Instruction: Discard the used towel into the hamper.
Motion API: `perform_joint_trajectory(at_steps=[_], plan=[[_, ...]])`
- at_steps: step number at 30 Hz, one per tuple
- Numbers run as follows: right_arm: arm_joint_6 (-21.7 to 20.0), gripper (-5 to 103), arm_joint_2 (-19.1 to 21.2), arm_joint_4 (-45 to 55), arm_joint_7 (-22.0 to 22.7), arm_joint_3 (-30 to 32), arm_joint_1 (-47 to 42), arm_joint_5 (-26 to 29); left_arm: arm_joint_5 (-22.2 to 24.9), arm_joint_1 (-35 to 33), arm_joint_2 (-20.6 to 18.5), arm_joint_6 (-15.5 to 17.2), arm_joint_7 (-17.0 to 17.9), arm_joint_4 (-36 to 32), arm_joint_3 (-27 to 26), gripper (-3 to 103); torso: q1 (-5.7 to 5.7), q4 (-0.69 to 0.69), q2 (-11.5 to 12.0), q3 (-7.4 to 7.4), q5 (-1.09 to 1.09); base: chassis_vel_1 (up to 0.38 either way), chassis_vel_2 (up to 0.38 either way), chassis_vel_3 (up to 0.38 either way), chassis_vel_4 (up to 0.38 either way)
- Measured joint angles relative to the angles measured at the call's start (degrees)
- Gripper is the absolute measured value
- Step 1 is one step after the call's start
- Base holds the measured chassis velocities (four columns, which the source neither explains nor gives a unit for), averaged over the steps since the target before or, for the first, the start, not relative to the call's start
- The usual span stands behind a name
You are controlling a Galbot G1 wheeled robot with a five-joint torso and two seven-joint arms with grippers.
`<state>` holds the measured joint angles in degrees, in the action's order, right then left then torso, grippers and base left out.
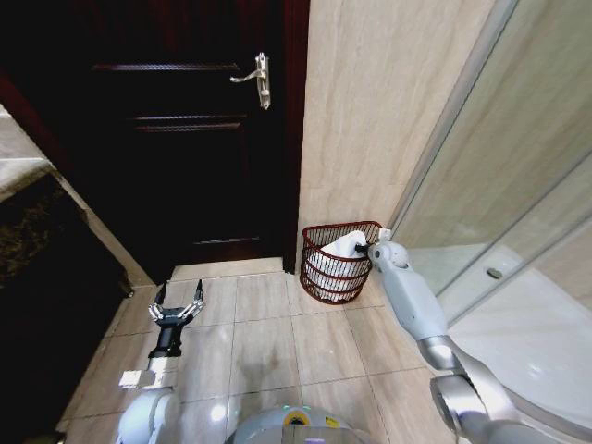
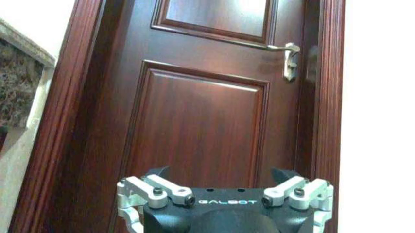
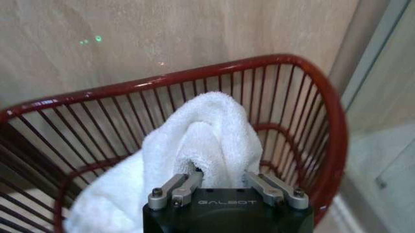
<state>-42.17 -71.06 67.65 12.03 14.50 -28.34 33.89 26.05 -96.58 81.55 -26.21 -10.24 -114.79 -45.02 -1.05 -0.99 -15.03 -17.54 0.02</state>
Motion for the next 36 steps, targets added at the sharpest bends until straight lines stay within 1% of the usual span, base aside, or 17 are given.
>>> perform_joint_trajectory(at_steps=[1, 5, 7, 9, 10, 11, 13, 15, 16, 17, 20, 21, 22, 24, 29, 33, 36], plan=[[0.0, 17, 0.0, 0.0, 0.0, 0.0, 0.0, 0.0, 0.0, 0.0, 0.0, 0.0, 0.0, 0.0, 0.0, 100, 0.00, 0.00, 0.0, 0.00, 0.00, 0.000, 0.000, 0.000, 0.000], [0.0, 38, 5.0, 7.1, -2.3, -0.7, -1.6, -2.0, 0.5, 0.2, -0.7, 0.0, 0.0, 0.3, 0.0, 100, 0.00, -0.03, 0.0, 0.01, -0.02, 0.000, 0.000, 0.000, 0.000], [0.0, 38, 6.0, 8.4, -2.9, -0.7, -1.8, -2.3, 0.6, 0.3, -0.9, 0.0, 0.0, 0.4, 0.0, 100, 0.00, -0.05, 0.0, 0.00, -0.03, 0.000, 0.000, 0.000, 0.000], [0.1, 54, 10.0, 13.2, -1.9, -0.7, -2.6, -1.1, 1.2, 0.5, -1.2, 0.0, 0.2, 0.4, 0.1, 100, 0.00, -0.04, 0.0, 0.00, -0.01, 0.000, 0.000, 0.000, 0.000], [0.1, 54, 10.0, 13.2, -1.9, -0.7, -2.6, -1.1, 1.2, 0.5, -1.2, 0.0, 0.2, 0.4, 0.1, 100, 0.00, -0.04, 0.0, 0.00, -0.01, 0.000, 0.000, 0.000, 0.000], [0.1, 60, 11.1, 14.8, -1.0, -0.5, -2.9, 0.2, 1.3, 0.6, -1.2, 0.0, 0.3, 0.5, 0.2, 100, 0.00, -0.04, 0.0, 0.01, -0.02, 0.000, 0.000, 0.000, 0.000], [0.2, 60, 11.8, 16.2, -0.2, -0.2, -3.2, 1.1, 1.3, 0.8, -1.2, 0.0, 0.3, 0.6, 0.3, 100, 0.00, -0.03, 0.0, 0.00, -0.01, 0.000, 0.000, 0.000, 0.000], [0.7, 71, 12.7, 20.0, 0.8, 1.9, -4.2, 2.7, 1.3, 1.0, -1.1, 0.0, 0.4, 0.6, 0.5, 100, 0.00, -0.02, 0.0, 0.00, -0.01, 0.000, 0.000, 0.000, 0.000], [1.9, 77, 12.9, 22.1, 0.7, 3.3, -4.9, 3.9, 1.3, 1.1, -1.1, 0.1, 0.6, 0.5, 0.6, 100, 0.00, 0.00, 0.0, 0.01, -0.02, 0.000, 0.000, 0.000, 0.000], [1.9, 77, 12.9, 22.1, 0.7, 3.3, -4.9, 3.9, 1.3, 1.1, -1.1, 0.1, 0.6, 0.5, 0.6, 100, 0.00, 0.00, 0.0, 0.01, -0.02, 0.000, 0.000, 0.000, 0.000], [7.2, 92, 13.4, 27.6, -0.1, 6.1, -7.6, 5.6, 1.3, 1.5, -1.1, 0.3, 1.3, 0.3, 0.6, 100, 0.00, 0.00, 0.0, 0.00, 0.00, 0.000, 0.000, 0.000, 0.000], [7.2, 92, 13.4, 27.6, -0.1, 6.1, -7.6, 5.6, 1.3, 1.5, -1.1, 0.3, 1.3, 0.3, 0.6, 100, 0.00, 0.00, 0.0, 0.00, 0.00, 0.000, 0.000, 0.000, 0.000], [9.7, 97, 13.6, 30.0, -0.7, 7.1, -9.0, 5.5, 1.3, 1.7, -1.1, 0.6, 1.5, 0.3, 0.6, 100, 0.00, -0.01, 0.0, 0.01, -0.03, 0.000, 0.000, 0.000, 0.000], [14.2, 100, 14.0, 35.3, -1.3, 8.7, -12.9, 3.3, 0.9, 2.2, -1.4, 1.2, 2.1, 0.1, 0.7, 100, 0.00, -0.01, 0.0, 0.01, -0.02, 0.000, 0.000, 0.000, 0.000], [18.5, 100, 13.2, 44.0, -1.7, 11.3, -22.3, -2.8, 0.6, 3.1, -1.9, 3.1, 2.7, -0.7, 0.9, 100, 0.00, -0.03, 0.0, 0.01, -0.03, 0.000, 0.000, 0.000, 0.000], [23.7, 100, 9.6, 50.5, -1.2, 12.5, -32.3, -12.9, -0.3, 4.6, -3.1, 6.2, 3.6, -1.7, 1.5, 100, 0.00, -0.04, 0.0, 0.01, -0.02, 0.000, 0.000, 0.000, 0.000], [25.4, 100, 7.8, 52.7, -0.9, 12.7, -36.4, -16.5, -0.7, 5.9, -3.9, 8.3, 4.5, -2.2, 1.8, 100, 0.01, -0.02, 0.0, 0.01, -0.02, 0.000, 0.000, 0.000, 0.000]])
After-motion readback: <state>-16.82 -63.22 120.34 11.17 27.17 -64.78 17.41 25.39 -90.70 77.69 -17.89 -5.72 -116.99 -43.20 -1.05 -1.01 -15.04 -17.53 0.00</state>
